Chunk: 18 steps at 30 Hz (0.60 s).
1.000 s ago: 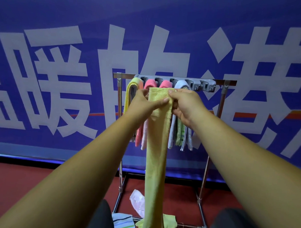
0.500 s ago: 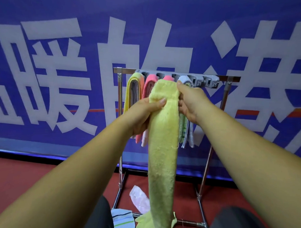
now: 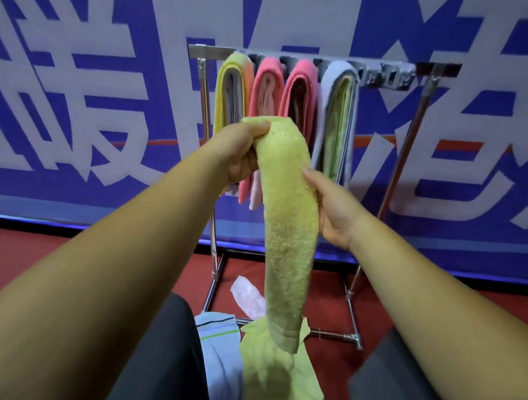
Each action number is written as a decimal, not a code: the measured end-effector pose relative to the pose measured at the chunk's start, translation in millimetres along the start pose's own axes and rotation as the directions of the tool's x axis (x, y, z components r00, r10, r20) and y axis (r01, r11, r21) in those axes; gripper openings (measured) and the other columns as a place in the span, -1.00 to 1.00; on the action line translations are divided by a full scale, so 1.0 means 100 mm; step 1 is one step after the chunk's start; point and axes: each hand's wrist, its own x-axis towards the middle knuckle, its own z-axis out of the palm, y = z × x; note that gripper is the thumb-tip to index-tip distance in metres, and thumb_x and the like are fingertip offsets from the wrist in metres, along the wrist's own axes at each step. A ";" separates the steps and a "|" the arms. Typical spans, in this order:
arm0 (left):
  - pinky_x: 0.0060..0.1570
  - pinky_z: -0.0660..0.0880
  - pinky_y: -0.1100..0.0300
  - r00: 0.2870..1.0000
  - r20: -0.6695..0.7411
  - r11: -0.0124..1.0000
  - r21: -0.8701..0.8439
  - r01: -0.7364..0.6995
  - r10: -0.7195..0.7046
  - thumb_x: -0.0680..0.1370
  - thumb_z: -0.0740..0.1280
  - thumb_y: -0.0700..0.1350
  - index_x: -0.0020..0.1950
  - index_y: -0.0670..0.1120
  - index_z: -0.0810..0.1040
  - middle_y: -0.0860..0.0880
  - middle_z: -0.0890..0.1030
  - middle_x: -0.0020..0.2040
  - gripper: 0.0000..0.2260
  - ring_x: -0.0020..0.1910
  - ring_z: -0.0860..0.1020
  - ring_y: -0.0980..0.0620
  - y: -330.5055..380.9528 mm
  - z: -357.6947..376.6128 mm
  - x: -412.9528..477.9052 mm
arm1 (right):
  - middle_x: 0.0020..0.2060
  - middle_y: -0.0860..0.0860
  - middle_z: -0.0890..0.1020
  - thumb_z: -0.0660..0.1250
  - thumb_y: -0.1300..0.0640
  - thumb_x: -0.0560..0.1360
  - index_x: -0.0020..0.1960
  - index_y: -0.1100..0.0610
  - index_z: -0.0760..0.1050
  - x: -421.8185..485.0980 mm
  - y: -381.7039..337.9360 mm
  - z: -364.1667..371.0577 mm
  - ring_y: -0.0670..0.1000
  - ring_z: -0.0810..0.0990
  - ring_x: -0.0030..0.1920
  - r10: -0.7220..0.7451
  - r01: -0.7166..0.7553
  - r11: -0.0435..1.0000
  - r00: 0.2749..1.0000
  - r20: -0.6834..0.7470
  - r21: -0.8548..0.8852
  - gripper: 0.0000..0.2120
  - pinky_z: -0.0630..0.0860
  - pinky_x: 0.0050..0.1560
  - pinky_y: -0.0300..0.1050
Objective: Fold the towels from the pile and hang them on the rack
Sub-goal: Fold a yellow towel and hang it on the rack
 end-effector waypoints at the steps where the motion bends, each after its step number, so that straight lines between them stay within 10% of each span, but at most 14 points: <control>1: -0.11 0.69 0.09 1.000 -0.013 1.000 0.014 0.024 -0.024 0.70 0.35 -0.13 0.30 -0.27 0.59 -0.18 0.75 0.01 -0.74 -0.06 0.76 -0.07 -0.07 -0.04 0.06 | 0.16 0.22 0.75 0.31 0.01 0.70 0.28 0.24 0.67 0.03 0.10 -0.06 0.17 0.76 0.15 0.016 -0.016 1.000 1.000 -0.004 0.012 -0.66 0.74 0.06 0.07; 8: 0.07 0.61 0.13 0.981 0.006 0.976 0.104 0.190 -0.192 0.66 0.37 -0.13 0.17 -0.18 0.66 -0.09 0.72 -0.16 -0.83 -0.18 0.70 0.01 -0.66 -0.04 0.32 | 0.12 0.25 0.75 0.41 0.20 0.62 0.28 0.31 0.63 0.17 0.67 -0.33 0.16 0.77 0.05 0.064 -0.063 0.997 0.998 -0.012 0.039 -0.72 0.73 0.10 0.08; 18: 0.24 0.61 -0.16 0.939 -0.081 0.863 0.373 0.340 -0.335 0.68 0.34 0.16 0.18 -0.20 0.61 -0.21 0.69 0.08 -0.59 0.03 0.70 -0.19 -1.85 -0.24 0.57 | 0.16 0.21 0.75 0.39 0.14 0.67 0.27 0.17 0.64 0.53 1.49 -0.54 0.19 0.73 0.21 0.195 -0.138 0.957 0.957 -0.214 0.257 -0.78 0.60 0.36 0.21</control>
